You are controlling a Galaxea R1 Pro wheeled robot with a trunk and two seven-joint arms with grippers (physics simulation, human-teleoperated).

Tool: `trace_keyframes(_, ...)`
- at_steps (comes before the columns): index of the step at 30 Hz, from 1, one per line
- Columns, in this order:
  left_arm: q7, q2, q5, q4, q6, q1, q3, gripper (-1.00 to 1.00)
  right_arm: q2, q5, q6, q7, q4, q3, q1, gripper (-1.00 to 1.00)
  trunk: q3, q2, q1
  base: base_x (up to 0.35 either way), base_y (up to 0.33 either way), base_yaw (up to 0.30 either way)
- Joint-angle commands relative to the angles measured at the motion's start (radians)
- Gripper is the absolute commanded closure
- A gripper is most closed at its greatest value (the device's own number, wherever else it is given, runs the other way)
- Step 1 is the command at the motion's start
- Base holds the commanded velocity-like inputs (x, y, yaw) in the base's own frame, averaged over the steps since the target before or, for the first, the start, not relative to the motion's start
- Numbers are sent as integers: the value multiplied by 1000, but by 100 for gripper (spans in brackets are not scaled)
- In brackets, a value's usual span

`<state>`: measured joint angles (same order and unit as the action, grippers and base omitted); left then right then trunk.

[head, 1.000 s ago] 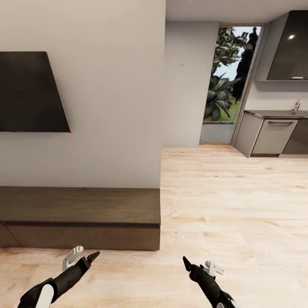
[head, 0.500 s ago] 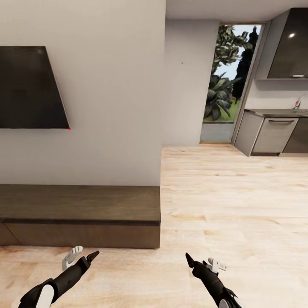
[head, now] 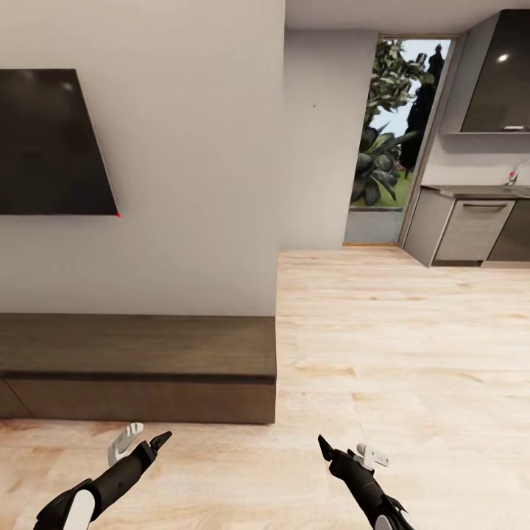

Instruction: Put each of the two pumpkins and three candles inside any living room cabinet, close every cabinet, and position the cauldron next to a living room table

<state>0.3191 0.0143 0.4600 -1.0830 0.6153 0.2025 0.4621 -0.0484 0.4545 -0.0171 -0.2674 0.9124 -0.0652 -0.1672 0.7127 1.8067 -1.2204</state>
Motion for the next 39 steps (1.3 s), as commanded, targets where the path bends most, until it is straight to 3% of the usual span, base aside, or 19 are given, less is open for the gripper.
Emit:
trace_keyframes(1, 0, 0, 0, 0, 1, 0, 0, -100, 0, 1, 1, 0, 0, 0, 0, -100, 3, 7, -4, 0, 0, 0)
trace_keyframes(15, 2, 3, -1, 0, 1, 0, -3, -100, -2, 1, 13, -5, 22, 10, 1, -100, 47, 105, -58, 0, 0, 0)
trace_keyframes(34, 6, 1, 2, 0, 7, 0, 3, -100, 14, 2, 14, -8, 24, 1, 11, -100, 107, 238, -130, 0, 0, 0)
trace_keyframes(39, 2, 1, 44, 1, 9, 0, 1, -100, 13, 8, 4, -21, 105, -4, 13, -100, 122, 273, -150, 0, 0, 0)
